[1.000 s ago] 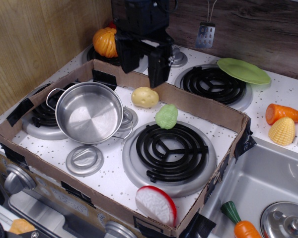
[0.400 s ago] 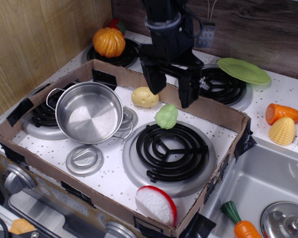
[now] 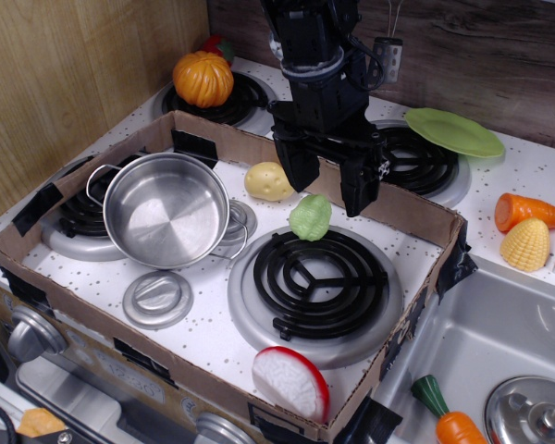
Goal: Put broccoli in pot
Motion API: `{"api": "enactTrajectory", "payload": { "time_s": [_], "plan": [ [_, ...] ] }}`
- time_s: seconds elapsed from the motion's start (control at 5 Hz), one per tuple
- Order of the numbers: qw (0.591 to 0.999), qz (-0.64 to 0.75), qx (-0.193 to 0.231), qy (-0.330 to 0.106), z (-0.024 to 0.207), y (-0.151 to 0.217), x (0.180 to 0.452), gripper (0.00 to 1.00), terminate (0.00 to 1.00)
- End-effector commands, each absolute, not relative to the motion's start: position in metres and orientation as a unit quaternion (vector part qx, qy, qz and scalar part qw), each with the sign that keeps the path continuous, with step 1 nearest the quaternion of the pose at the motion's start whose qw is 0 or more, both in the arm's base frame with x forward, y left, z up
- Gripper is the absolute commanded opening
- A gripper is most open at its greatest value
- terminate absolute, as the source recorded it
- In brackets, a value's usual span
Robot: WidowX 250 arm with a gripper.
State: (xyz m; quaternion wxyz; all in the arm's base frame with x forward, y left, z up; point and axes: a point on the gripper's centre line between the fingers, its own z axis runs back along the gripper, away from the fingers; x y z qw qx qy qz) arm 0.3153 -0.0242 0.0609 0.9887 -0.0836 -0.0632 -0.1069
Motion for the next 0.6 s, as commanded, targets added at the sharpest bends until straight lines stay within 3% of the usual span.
{"api": "enactTrajectory", "payload": {
  "time_s": [0.0, 0.4],
  "plan": [
    [0.988, -0.111, -0.077, -0.08, 0.063, -0.008, 0.327, 1.0, 0.0],
    [0.99, -0.104, -0.057, -0.073, 0.052, 0.008, 0.333, 1.0, 0.0]
  ]
}}
